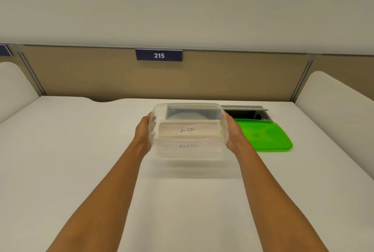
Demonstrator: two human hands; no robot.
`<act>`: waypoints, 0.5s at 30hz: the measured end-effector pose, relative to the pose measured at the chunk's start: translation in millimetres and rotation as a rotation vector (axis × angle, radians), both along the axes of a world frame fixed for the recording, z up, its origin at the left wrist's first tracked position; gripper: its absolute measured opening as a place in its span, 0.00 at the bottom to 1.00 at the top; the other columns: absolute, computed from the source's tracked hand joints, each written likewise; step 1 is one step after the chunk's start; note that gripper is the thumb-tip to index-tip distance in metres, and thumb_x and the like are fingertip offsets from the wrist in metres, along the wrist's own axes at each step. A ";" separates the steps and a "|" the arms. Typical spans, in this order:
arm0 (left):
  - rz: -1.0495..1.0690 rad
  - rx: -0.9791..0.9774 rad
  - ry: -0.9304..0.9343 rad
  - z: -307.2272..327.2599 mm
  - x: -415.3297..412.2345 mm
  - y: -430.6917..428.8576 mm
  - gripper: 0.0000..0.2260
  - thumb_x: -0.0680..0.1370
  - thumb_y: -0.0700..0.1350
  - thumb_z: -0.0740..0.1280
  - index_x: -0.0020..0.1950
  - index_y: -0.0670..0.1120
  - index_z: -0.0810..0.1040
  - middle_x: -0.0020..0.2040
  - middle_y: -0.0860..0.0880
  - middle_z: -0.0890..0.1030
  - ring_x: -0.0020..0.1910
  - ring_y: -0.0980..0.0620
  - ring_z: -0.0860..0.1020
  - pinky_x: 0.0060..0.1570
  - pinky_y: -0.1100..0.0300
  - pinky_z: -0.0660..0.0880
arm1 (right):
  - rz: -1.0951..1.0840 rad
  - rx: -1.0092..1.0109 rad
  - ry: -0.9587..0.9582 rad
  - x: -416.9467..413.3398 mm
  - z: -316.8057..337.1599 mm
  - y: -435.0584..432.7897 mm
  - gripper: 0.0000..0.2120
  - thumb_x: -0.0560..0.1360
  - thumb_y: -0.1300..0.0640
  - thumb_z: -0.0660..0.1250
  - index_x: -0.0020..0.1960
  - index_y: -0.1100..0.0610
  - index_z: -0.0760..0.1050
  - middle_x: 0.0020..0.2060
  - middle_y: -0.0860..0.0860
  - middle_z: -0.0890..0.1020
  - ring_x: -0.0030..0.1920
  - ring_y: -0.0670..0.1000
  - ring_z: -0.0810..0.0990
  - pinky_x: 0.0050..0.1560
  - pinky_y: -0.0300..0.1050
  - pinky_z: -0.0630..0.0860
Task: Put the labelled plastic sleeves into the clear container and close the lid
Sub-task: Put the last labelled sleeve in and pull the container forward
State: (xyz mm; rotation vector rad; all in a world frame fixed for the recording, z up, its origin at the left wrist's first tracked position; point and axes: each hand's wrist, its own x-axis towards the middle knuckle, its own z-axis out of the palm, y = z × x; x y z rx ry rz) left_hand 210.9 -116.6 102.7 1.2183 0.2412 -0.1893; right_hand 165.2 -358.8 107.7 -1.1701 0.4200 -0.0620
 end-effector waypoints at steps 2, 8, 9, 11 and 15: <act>0.009 0.003 0.003 3.3 -15.2 8.5 0.07 0.77 0.50 0.62 0.40 0.52 0.77 0.34 0.57 0.80 0.33 0.60 0.78 0.27 0.65 0.73 | -0.004 -0.012 -0.005 -14.4 5.0 8.7 0.12 0.77 0.47 0.62 0.51 0.51 0.81 0.38 0.50 0.84 0.39 0.52 0.81 0.39 0.44 0.78; -0.008 0.013 -0.002 4.7 -57.9 41.4 0.09 0.78 0.48 0.60 0.43 0.52 0.79 0.32 0.60 0.83 0.41 0.58 0.77 0.36 0.64 0.73 | -0.010 -0.013 -0.022 -58.4 9.1 41.5 0.12 0.78 0.46 0.61 0.53 0.50 0.80 0.38 0.48 0.85 0.38 0.49 0.83 0.35 0.41 0.79; -0.012 0.013 0.000 4.8 -64.0 47.5 0.09 0.78 0.49 0.60 0.50 0.51 0.80 0.41 0.59 0.83 0.47 0.57 0.77 0.44 0.62 0.74 | -0.023 -0.012 -0.011 -65.8 8.6 47.9 0.12 0.78 0.46 0.61 0.54 0.50 0.79 0.40 0.48 0.84 0.39 0.49 0.82 0.35 0.41 0.79; -0.027 0.030 0.008 3.1 -75.2 60.3 0.16 0.78 0.49 0.60 0.64 0.48 0.76 0.57 0.55 0.78 0.60 0.55 0.73 0.62 0.58 0.69 | -0.049 -0.011 0.007 -80.0 6.4 60.8 0.11 0.78 0.47 0.60 0.52 0.50 0.79 0.39 0.47 0.82 0.37 0.48 0.83 0.31 0.39 0.78; -0.044 0.040 0.025 0.8 -96.0 81.9 0.10 0.78 0.50 0.61 0.53 0.51 0.79 0.48 0.57 0.81 0.50 0.57 0.77 0.47 0.66 0.75 | -0.054 -0.040 0.034 -101.4 -1.1 83.2 0.13 0.80 0.45 0.57 0.61 0.47 0.73 0.43 0.41 0.80 0.42 0.43 0.78 0.39 0.37 0.75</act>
